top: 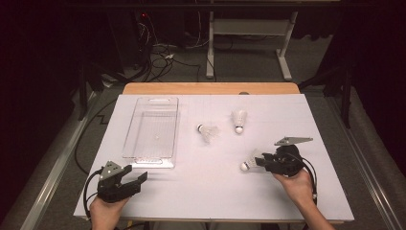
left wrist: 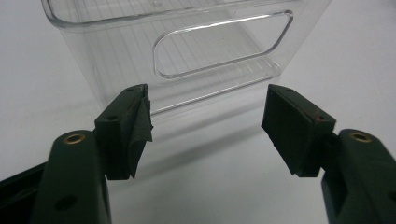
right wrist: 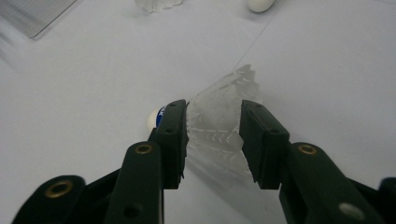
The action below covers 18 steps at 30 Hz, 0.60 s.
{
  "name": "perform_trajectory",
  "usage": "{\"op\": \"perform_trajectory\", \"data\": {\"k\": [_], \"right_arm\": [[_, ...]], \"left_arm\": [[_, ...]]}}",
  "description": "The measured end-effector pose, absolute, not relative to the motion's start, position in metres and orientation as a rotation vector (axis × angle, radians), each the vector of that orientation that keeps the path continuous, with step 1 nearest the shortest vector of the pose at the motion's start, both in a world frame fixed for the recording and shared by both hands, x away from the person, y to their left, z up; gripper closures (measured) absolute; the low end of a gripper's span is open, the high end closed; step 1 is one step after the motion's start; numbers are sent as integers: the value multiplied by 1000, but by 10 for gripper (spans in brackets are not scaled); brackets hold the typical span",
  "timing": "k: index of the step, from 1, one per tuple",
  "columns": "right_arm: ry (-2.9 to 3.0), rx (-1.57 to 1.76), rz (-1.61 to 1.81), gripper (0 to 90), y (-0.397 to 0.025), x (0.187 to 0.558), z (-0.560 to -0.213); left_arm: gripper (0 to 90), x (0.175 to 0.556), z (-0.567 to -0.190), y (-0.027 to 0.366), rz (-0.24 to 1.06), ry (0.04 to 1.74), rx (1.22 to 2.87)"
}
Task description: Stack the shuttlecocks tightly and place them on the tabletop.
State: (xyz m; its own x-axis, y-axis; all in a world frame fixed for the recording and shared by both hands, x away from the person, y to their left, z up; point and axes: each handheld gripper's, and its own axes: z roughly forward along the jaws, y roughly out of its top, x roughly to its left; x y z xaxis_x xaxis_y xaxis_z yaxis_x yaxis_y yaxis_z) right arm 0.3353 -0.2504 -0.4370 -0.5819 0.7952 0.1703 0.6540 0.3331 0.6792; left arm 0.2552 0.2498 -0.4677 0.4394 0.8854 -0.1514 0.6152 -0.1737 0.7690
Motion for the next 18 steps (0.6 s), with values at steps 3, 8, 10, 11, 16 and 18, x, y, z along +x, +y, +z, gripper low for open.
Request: {"op": "perform_trajectory", "data": {"k": [3,8,10,11,16,18], "right_arm": [[2418,1329,1065,694,-249,336,-439],[2441,1325,1062,745,-248,337,-439],[2447,1322,1064,766,-249,337,-439],[2452,1319,1064,780,-249,337,-438],[2487,1314,1063,861,-250,337,-437],[2502,1309,1056,876,-250,337,-437]], "left_arm": [[336,255,-467,249,427,1268,1891],[336,255,-467,249,430,1268,1890],[335,255,-467,249,432,1267,1890],[335,255,-467,249,433,1267,1890],[334,255,-468,249,436,1270,1895],[334,255,-468,249,433,1272,1898]]}}
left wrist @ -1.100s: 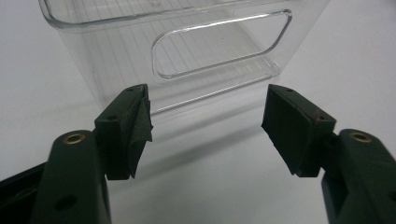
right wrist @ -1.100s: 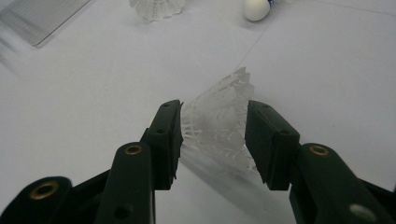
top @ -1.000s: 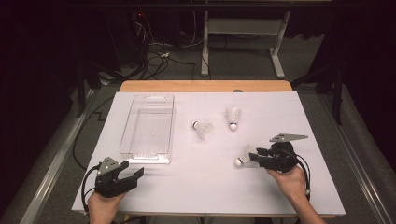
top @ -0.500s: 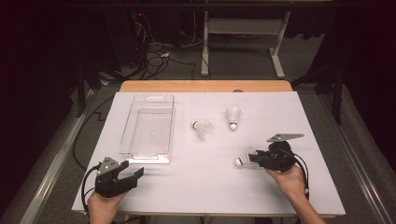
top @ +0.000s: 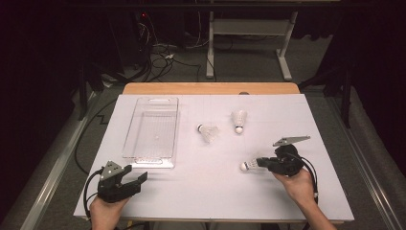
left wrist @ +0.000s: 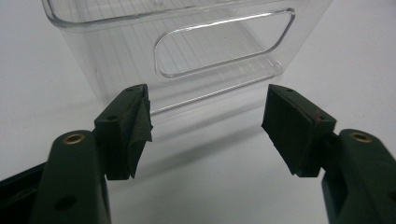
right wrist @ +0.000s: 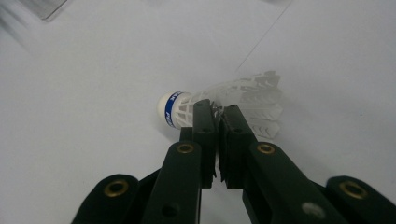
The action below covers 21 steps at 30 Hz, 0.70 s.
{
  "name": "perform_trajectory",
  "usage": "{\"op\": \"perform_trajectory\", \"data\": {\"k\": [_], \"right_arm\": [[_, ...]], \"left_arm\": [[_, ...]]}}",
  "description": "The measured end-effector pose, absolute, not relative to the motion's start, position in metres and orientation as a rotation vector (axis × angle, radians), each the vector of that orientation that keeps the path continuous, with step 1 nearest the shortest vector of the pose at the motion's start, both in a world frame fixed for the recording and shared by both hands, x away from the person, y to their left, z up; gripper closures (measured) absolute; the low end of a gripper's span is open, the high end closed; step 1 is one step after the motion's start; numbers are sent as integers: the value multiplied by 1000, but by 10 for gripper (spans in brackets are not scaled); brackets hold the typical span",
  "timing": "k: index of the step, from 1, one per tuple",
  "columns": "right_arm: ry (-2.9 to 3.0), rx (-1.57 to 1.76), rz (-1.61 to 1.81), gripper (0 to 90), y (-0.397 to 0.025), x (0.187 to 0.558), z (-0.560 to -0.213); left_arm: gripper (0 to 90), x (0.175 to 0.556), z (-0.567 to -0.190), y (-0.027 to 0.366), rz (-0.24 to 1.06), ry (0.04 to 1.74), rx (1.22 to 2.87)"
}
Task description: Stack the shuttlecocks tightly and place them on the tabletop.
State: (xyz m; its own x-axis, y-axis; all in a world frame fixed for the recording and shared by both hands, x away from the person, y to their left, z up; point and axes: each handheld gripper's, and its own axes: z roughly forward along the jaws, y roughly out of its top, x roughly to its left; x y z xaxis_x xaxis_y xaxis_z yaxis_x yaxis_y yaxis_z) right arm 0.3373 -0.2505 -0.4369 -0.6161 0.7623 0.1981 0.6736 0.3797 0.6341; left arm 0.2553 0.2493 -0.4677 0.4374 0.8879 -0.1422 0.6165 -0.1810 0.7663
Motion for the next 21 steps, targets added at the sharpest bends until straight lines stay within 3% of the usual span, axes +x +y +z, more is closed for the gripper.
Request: {"op": "perform_trajectory", "data": {"k": [21], "right_arm": [[2570,1283,1022,900,-249,335,-435]], "left_arm": [[329,256,-468,248,436,1266,1910]]}}
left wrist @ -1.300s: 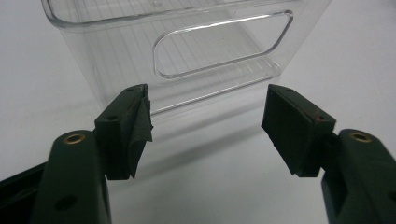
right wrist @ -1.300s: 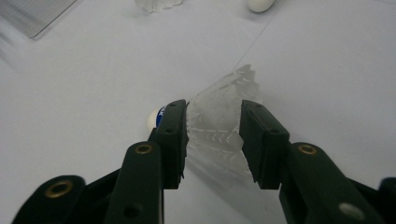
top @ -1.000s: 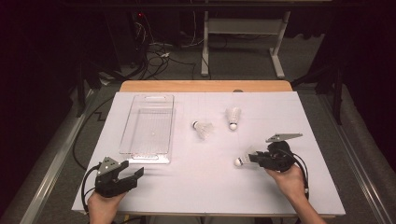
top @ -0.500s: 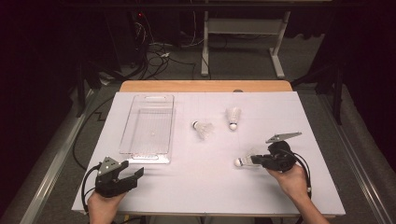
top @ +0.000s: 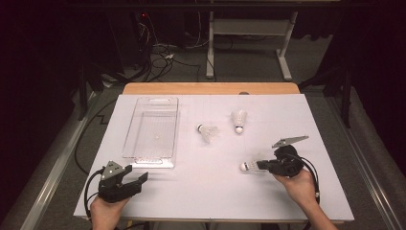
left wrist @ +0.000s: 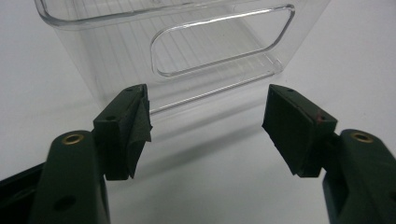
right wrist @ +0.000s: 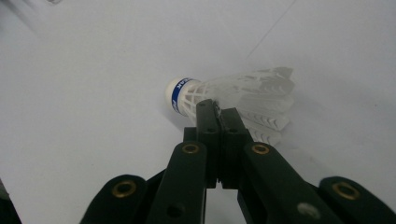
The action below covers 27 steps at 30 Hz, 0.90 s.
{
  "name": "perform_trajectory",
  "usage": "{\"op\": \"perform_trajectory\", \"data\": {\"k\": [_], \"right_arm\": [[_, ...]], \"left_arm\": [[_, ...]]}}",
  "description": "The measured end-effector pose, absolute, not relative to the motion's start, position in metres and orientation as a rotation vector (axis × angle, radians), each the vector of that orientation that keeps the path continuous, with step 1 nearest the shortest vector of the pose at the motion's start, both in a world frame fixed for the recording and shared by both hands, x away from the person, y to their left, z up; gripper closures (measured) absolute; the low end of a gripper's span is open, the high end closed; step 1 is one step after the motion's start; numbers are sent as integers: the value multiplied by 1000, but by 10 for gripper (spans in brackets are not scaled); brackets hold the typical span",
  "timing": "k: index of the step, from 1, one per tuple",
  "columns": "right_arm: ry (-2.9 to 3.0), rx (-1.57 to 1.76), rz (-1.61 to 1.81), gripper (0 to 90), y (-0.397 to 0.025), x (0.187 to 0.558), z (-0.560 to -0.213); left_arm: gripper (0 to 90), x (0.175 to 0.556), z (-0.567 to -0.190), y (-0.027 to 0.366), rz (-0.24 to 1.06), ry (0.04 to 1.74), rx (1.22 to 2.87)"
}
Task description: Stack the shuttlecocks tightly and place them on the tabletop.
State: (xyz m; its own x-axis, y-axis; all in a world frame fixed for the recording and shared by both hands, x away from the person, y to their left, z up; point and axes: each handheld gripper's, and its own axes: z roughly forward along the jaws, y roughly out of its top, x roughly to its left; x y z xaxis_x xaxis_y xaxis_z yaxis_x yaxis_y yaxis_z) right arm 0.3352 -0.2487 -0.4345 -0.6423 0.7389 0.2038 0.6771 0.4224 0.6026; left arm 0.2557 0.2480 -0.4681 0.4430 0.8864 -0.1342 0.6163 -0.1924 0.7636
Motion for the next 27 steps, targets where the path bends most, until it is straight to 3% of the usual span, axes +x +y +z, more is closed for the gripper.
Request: {"op": "perform_trajectory", "data": {"k": [27], "right_arm": [[2519,1255,1138,900,-235,341,-417]], "left_arm": [[330,255,-468,248,430,1265,1910]]}}
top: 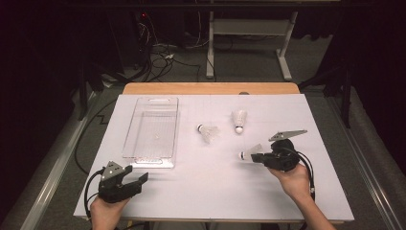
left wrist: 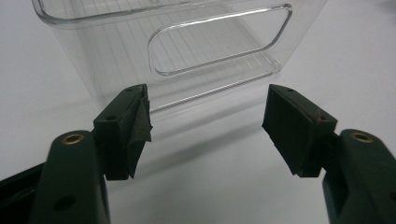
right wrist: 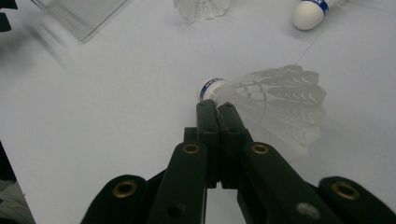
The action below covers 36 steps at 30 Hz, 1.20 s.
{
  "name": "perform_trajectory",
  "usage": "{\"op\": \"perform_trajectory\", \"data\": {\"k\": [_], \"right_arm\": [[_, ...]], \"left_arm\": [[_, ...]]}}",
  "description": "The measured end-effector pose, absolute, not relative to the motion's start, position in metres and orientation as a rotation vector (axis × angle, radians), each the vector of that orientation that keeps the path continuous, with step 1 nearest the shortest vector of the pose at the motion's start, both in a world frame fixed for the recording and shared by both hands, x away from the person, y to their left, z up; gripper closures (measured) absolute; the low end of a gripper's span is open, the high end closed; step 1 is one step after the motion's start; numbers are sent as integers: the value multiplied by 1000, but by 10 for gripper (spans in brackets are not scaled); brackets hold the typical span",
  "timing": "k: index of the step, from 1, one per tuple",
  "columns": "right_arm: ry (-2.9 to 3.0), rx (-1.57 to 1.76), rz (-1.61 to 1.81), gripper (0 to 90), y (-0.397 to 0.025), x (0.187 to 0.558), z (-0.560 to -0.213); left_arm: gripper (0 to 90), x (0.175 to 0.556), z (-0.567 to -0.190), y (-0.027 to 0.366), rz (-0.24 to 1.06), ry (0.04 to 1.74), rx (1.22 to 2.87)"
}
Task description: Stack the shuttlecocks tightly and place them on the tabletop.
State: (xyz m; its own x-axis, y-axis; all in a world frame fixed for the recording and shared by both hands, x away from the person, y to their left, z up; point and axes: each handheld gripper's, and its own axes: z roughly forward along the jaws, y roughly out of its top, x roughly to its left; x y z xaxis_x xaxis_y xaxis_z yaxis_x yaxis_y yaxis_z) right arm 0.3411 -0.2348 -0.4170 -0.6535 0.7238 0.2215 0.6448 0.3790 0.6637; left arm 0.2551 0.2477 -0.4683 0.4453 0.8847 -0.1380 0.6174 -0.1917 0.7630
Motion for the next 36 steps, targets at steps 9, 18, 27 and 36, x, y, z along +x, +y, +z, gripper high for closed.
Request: {"op": "perform_trajectory", "data": {"k": [9,18,27,36], "right_arm": [[2523,1228,1147,900,-228,345,-417],[2525,1219,1161,900,-220,349,-417],[2525,1234,1169,900,-215,355,-419],[2516,1241,1186,900,-210,361,-418]], "left_arm": [[332,255,-468,247,433,1266,1911],[331,255,-468,247,432,1264,1916],[331,256,-469,247,422,1260,1915],[331,256,-468,248,427,1259,1917]]}}
